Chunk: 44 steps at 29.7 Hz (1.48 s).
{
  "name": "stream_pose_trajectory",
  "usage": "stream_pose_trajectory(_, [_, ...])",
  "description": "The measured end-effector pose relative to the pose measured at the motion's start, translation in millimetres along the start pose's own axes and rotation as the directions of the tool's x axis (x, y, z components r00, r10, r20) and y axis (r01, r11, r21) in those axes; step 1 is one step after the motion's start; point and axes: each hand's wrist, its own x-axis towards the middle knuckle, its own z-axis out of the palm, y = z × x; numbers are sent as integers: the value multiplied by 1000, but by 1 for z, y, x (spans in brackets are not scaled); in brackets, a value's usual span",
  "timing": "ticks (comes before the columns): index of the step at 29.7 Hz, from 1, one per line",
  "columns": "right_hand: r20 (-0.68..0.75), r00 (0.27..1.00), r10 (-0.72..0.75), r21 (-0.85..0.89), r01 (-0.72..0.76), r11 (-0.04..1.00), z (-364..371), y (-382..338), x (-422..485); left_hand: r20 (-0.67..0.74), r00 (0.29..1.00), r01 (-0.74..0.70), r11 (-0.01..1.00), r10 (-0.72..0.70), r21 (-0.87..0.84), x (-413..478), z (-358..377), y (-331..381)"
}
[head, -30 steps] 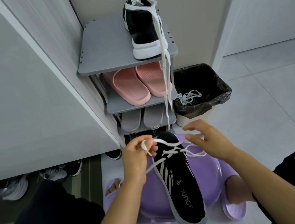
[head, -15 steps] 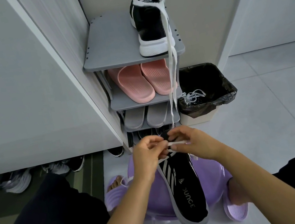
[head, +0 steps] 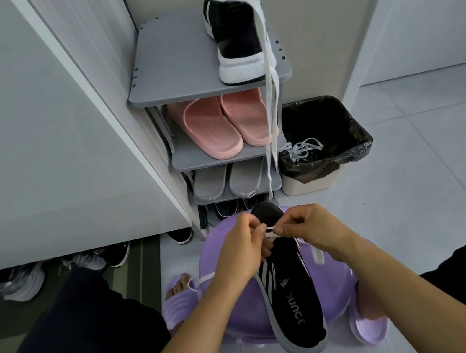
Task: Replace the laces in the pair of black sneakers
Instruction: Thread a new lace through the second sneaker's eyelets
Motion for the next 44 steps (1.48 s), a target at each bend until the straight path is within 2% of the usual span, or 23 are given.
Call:
stream_pose_trajectory(3, [-35,999,-3,-187,-3,982,0,8,2,32,991,115,937,-133,329,-9,7,-12])
stream_pose_trajectory(4, [-20,1000,-6,-260,0,965,2,11,3,23,988,132,921,-151,366,-13,12,-14])
stream_pose_trajectory(6, [2,1000,10,-409,-8,913,8,13,2,-24,987,161,945,-161,284,-19,20,-19])
stream_pose_trajectory(10, [-58,998,25,-560,-53,827,17,10,0,-91,965,241,969,-246,-58,-19,21,-27])
stream_pose_trajectory(14, [-85,996,39,-535,-78,842,20,12,0,-103,958,227,926,-269,-302,-27,23,-31])
stream_pose_trajectory(20, [-34,999,-2,-512,-16,859,28,12,-3,-32,936,271,774,-352,-572,-31,25,-28])
stream_pose_trajectory(27, [-27,1000,-11,-588,-8,809,29,9,-2,-48,926,268,740,-375,-616,-32,26,-28])
stream_pose_trajectory(33, [4,1000,-28,-647,24,762,27,3,-1,-107,941,228,835,-321,-501,-29,28,-34])
stream_pose_trajectory(36, [-9,999,-42,-681,25,732,28,3,0,-117,931,237,818,-345,-524,-29,30,-36])
stream_pose_trajectory(39, [-7,999,-32,-650,20,760,29,4,-1,-115,919,251,787,-376,-564,-30,32,-36])
stream_pose_trajectory(44, [36,997,-64,-660,72,747,28,6,-3,-174,932,206,859,-319,-469,-31,33,-37])
